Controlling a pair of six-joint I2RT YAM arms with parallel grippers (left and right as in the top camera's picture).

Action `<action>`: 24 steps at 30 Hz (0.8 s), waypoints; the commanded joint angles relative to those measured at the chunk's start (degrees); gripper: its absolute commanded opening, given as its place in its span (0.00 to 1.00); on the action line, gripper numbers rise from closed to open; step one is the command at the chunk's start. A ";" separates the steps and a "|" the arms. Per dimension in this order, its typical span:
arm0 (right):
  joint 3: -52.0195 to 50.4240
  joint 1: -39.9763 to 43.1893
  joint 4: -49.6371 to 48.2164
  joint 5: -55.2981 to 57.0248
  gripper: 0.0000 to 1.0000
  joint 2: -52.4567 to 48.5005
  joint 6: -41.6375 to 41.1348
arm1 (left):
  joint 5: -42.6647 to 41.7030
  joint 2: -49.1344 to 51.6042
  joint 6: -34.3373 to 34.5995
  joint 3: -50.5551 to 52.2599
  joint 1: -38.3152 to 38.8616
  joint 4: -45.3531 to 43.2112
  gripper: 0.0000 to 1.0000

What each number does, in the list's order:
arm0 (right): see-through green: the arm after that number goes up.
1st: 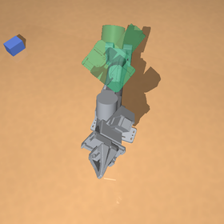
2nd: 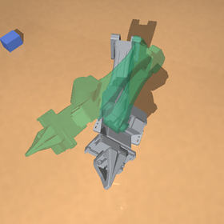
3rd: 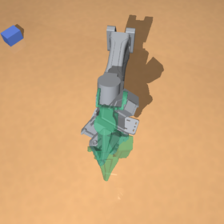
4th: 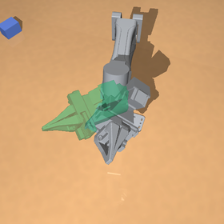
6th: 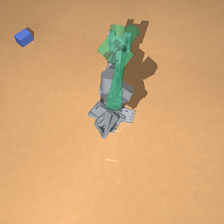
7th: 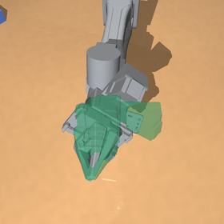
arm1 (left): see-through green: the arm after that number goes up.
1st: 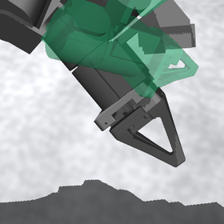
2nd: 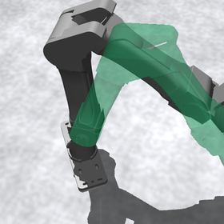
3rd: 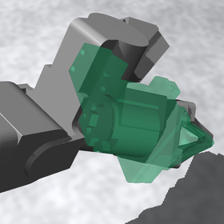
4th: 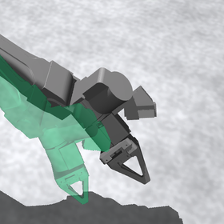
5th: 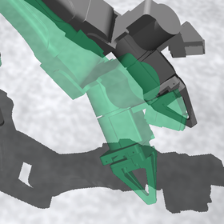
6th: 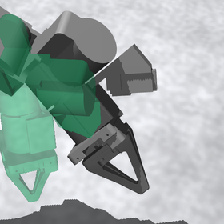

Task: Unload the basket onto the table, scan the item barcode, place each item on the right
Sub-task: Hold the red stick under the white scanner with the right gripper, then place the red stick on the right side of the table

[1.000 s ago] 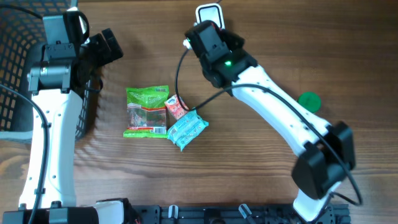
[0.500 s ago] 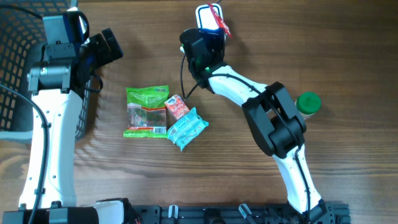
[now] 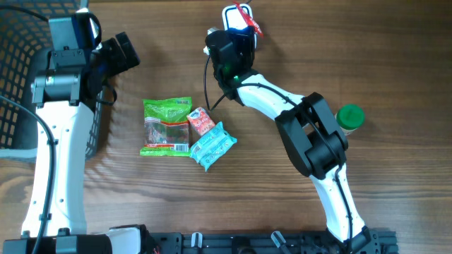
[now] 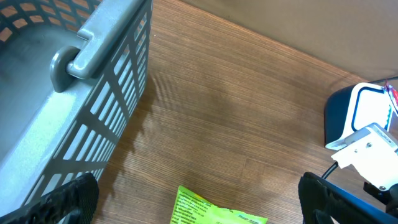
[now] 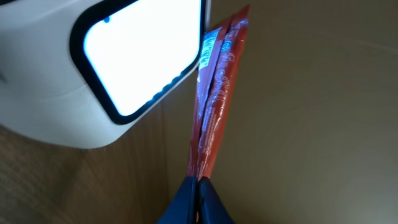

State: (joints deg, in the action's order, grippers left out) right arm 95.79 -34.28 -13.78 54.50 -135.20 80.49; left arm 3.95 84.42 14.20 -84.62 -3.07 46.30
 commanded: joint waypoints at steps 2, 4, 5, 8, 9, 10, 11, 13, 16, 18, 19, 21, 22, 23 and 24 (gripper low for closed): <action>0.85 0.24 12.24 -3.26 0.04 -1.09 -5.42 | 0.15 -0.42 -0.50 -0.48 -0.22 -0.15 1.00; 0.85 0.22 14.10 -4.68 0.04 -1.09 -9.81 | 0.15 -0.42 -0.50 -0.48 -0.22 -0.15 1.00; 0.85 0.22 14.08 -4.83 0.04 -1.09 -11.69 | 0.15 -0.42 -0.50 -0.48 -0.20 -0.15 1.00; 0.85 0.07 14.47 -4.24 0.04 -0.46 -15.10 | 0.15 -0.42 -0.50 -0.48 -0.20 -0.13 1.00; 0.85 -0.04 14.64 -4.50 0.04 1.36 -19.50 | 0.15 -0.42 -0.50 -0.48 -0.20 -0.15 1.00; 0.85 -0.02 16.22 -6.78 0.04 5.01 -26.45 | 0.15 -0.42 -0.50 -0.48 -0.22 -0.15 1.00; 0.85 0.15 19.17 -10.01 0.04 8.22 -31.15 | 0.15 -0.42 -0.50 -0.48 -0.20 -0.15 1.00; 0.85 0.44 29.35 -16.59 0.04 17.35 -44.04 | 0.15 -0.42 -0.50 -0.48 -0.20 -0.15 1.00; 0.85 4.15 52.72 -28.13 0.04 28.87 -68.89 | 0.15 -0.42 -0.50 -0.48 -0.22 -0.15 1.00; 0.85 9.09 64.17 -40.04 0.04 30.80 -79.28 | 0.15 -0.42 -0.50 -0.48 -0.20 -0.15 1.00; 0.48 12.28 69.44 -48.04 0.04 30.49 -81.85 | 0.15 -0.42 -0.50 -0.48 -0.22 -0.13 1.00; -4.85 17.75 72.74 -57.61 0.04 29.94 -83.80 | 0.15 -0.42 -0.50 -0.48 -0.22 -0.13 1.00; -10.47 20.28 71.21 -57.99 0.04 29.88 -85.15 | 0.15 -0.42 -0.50 -0.48 -0.22 -0.15 1.00; -13.90 21.62 69.90 -58.01 0.04 29.88 -85.15 | 0.15 -0.42 -0.50 -0.48 -0.20 -0.15 1.00; -19.43 23.65 67.80 -58.01 0.04 29.88 -85.74 | 0.15 -0.42 -0.50 -0.48 -0.20 -0.15 1.00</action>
State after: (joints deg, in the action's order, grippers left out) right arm 84.09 -13.26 55.83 3.01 -104.16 -0.56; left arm 3.97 84.42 14.20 -84.60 -3.07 46.28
